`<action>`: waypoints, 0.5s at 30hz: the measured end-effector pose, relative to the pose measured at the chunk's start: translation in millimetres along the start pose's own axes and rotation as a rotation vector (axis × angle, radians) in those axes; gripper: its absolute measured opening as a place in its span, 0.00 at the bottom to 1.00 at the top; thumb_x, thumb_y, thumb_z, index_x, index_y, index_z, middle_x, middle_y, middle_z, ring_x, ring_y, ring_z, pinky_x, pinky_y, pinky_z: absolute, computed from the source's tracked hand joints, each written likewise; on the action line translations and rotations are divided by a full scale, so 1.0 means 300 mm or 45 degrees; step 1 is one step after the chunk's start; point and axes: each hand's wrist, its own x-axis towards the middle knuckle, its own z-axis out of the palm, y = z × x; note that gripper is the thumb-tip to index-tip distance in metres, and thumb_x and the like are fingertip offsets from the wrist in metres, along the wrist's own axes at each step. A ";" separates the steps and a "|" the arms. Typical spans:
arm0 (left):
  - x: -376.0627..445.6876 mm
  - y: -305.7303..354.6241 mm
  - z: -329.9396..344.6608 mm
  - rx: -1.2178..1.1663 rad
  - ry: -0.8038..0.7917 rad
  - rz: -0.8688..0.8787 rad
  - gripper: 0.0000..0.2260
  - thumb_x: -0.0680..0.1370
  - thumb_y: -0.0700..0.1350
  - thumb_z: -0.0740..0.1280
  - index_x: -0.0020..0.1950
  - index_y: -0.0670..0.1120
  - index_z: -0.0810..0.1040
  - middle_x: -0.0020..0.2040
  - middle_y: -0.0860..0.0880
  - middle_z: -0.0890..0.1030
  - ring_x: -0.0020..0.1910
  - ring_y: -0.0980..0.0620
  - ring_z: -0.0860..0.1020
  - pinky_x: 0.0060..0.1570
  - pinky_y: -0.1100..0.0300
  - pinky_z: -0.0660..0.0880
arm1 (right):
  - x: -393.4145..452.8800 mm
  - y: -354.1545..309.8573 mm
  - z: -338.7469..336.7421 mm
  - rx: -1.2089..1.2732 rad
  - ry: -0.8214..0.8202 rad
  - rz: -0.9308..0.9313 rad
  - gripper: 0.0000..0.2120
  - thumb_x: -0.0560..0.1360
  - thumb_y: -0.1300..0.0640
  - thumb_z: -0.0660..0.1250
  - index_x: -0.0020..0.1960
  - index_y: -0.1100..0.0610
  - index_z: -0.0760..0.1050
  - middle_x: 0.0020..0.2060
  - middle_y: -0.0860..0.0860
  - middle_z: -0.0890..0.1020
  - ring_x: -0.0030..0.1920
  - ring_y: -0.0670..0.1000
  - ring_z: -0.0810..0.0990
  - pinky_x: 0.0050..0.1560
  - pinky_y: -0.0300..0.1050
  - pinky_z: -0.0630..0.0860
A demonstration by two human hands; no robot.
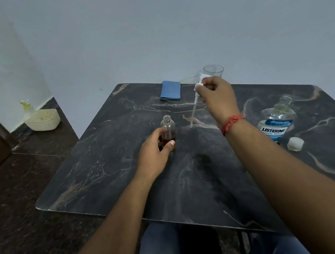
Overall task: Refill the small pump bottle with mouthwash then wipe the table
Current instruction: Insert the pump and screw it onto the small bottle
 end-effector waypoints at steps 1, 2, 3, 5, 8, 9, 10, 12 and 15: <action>-0.002 0.005 0.002 0.007 -0.003 -0.001 0.21 0.79 0.47 0.71 0.71 0.52 0.73 0.61 0.54 0.80 0.58 0.59 0.76 0.47 0.75 0.65 | -0.022 -0.022 -0.029 0.075 0.025 -0.012 0.07 0.73 0.54 0.71 0.51 0.54 0.79 0.43 0.50 0.82 0.42 0.47 0.80 0.45 0.42 0.79; -0.005 0.011 0.006 0.016 -0.011 -0.001 0.21 0.79 0.46 0.72 0.71 0.53 0.73 0.61 0.55 0.80 0.58 0.59 0.76 0.47 0.74 0.65 | -0.043 -0.039 -0.054 0.135 0.040 -0.030 0.08 0.74 0.54 0.71 0.52 0.53 0.79 0.43 0.50 0.82 0.43 0.47 0.80 0.47 0.43 0.80; -0.009 0.018 0.011 0.021 -0.024 0.001 0.21 0.78 0.46 0.72 0.71 0.53 0.73 0.60 0.56 0.80 0.57 0.60 0.76 0.47 0.74 0.66 | -0.063 -0.054 -0.076 0.182 0.051 -0.050 0.08 0.74 0.54 0.71 0.52 0.53 0.79 0.44 0.51 0.82 0.45 0.48 0.81 0.49 0.44 0.80; -0.017 0.035 0.028 0.003 -0.049 0.002 0.21 0.78 0.46 0.72 0.70 0.54 0.74 0.60 0.57 0.80 0.56 0.61 0.76 0.49 0.74 0.68 | -0.093 -0.072 -0.109 0.242 0.081 -0.086 0.08 0.74 0.54 0.71 0.53 0.52 0.79 0.46 0.50 0.83 0.47 0.49 0.82 0.51 0.44 0.81; -0.031 0.067 0.078 -0.023 -0.065 0.025 0.20 0.77 0.45 0.73 0.68 0.53 0.76 0.60 0.55 0.82 0.59 0.58 0.79 0.60 0.62 0.75 | -0.124 -0.096 -0.142 0.313 0.120 -0.141 0.06 0.74 0.54 0.72 0.50 0.48 0.79 0.45 0.47 0.83 0.47 0.45 0.82 0.51 0.42 0.81; -0.035 0.078 0.097 -0.034 -0.073 0.038 0.20 0.77 0.45 0.73 0.68 0.52 0.76 0.60 0.55 0.82 0.59 0.58 0.79 0.61 0.60 0.75 | -0.132 -0.105 -0.149 0.315 0.121 -0.168 0.06 0.74 0.55 0.72 0.50 0.47 0.79 0.44 0.46 0.83 0.47 0.44 0.81 0.51 0.41 0.80; -0.038 0.083 0.115 -0.046 -0.081 0.047 0.20 0.77 0.45 0.73 0.68 0.53 0.76 0.60 0.55 0.82 0.59 0.58 0.79 0.62 0.60 0.75 | -0.138 -0.111 -0.153 0.301 0.119 -0.192 0.06 0.74 0.55 0.72 0.50 0.47 0.79 0.44 0.46 0.82 0.47 0.44 0.81 0.51 0.41 0.80; -0.043 0.088 0.139 -0.056 -0.085 0.055 0.20 0.77 0.45 0.73 0.68 0.54 0.76 0.60 0.56 0.82 0.59 0.60 0.79 0.61 0.61 0.75 | -0.149 -0.121 -0.160 0.255 0.108 -0.232 0.07 0.75 0.56 0.72 0.51 0.48 0.79 0.46 0.47 0.82 0.49 0.46 0.81 0.54 0.43 0.80; -0.042 0.077 0.146 -0.093 -0.081 0.066 0.19 0.77 0.43 0.73 0.67 0.55 0.77 0.58 0.59 0.83 0.57 0.64 0.79 0.59 0.64 0.76 | -0.162 -0.136 -0.163 0.208 0.072 -0.277 0.08 0.75 0.57 0.71 0.53 0.49 0.79 0.46 0.47 0.82 0.50 0.47 0.80 0.55 0.44 0.80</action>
